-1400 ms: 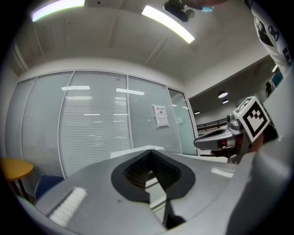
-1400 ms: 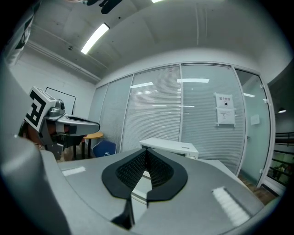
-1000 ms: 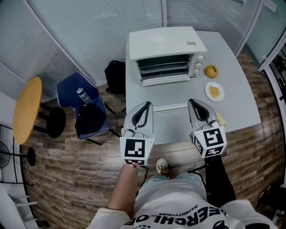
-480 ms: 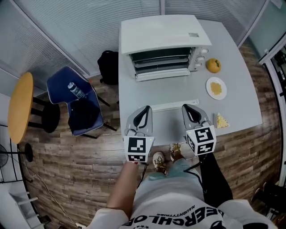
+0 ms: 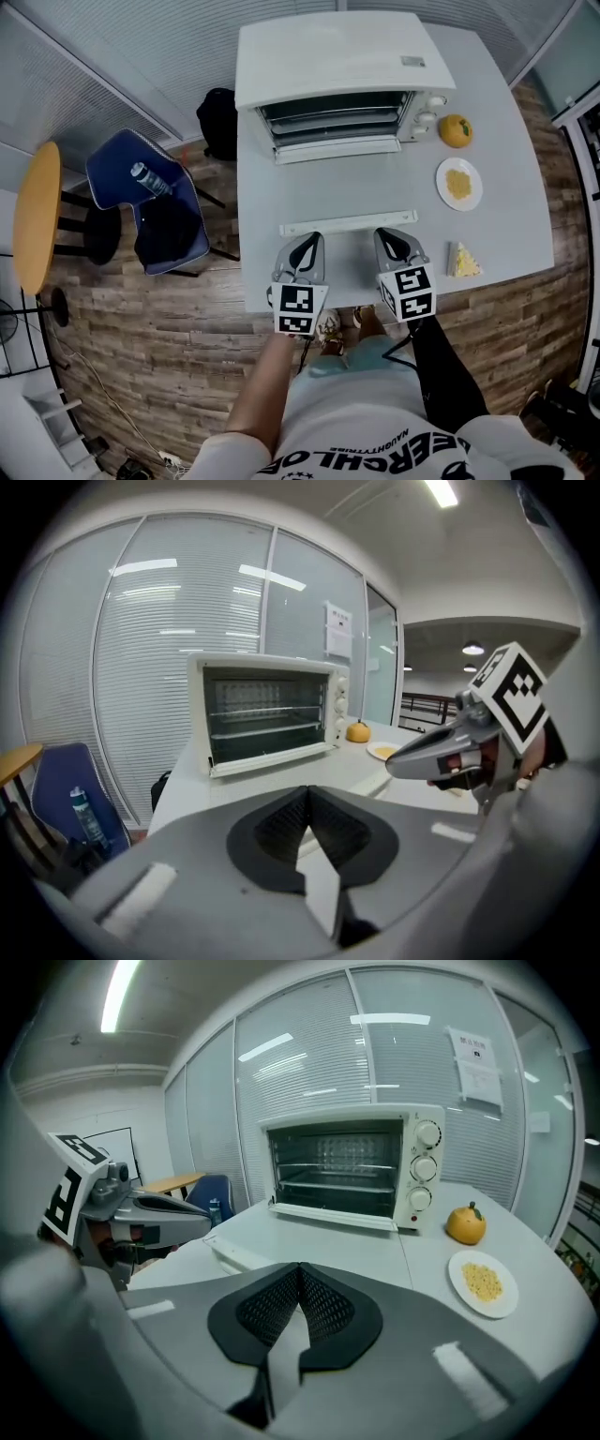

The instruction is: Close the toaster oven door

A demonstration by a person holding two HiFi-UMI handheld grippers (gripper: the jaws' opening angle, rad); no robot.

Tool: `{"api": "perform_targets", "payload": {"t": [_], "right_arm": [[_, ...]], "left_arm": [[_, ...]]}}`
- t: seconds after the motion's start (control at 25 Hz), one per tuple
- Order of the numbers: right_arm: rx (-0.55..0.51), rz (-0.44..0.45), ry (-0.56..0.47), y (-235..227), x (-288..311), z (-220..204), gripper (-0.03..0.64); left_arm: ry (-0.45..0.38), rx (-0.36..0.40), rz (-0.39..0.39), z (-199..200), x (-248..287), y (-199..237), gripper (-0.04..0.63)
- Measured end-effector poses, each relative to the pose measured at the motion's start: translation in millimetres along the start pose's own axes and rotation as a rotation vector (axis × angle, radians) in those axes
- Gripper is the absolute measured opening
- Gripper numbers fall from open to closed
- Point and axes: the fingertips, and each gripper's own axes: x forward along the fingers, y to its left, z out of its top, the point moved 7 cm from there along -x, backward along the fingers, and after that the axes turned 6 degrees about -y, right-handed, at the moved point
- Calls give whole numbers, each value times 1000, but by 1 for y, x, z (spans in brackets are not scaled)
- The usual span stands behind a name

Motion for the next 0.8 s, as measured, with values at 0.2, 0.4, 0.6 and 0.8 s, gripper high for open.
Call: {"api": "perform_targets", "payload": {"t": [0.2, 0.4, 0.6, 0.8], "right_arm": [[0, 13, 65, -6, 14, -23, 0], [5, 20, 102, -13, 28, -38, 0], [-6, 38, 109, -13, 32, -46, 0], [-8, 45, 131, -14, 37, -52, 0]], "left_arm": [[63, -33, -8, -23, 14, -6, 55], [104, -50, -11, -36, 26, -6, 55], [144, -72, -26, -50, 32, -13, 55], [169, -86, -15, -62, 39, -14, 55]]}}
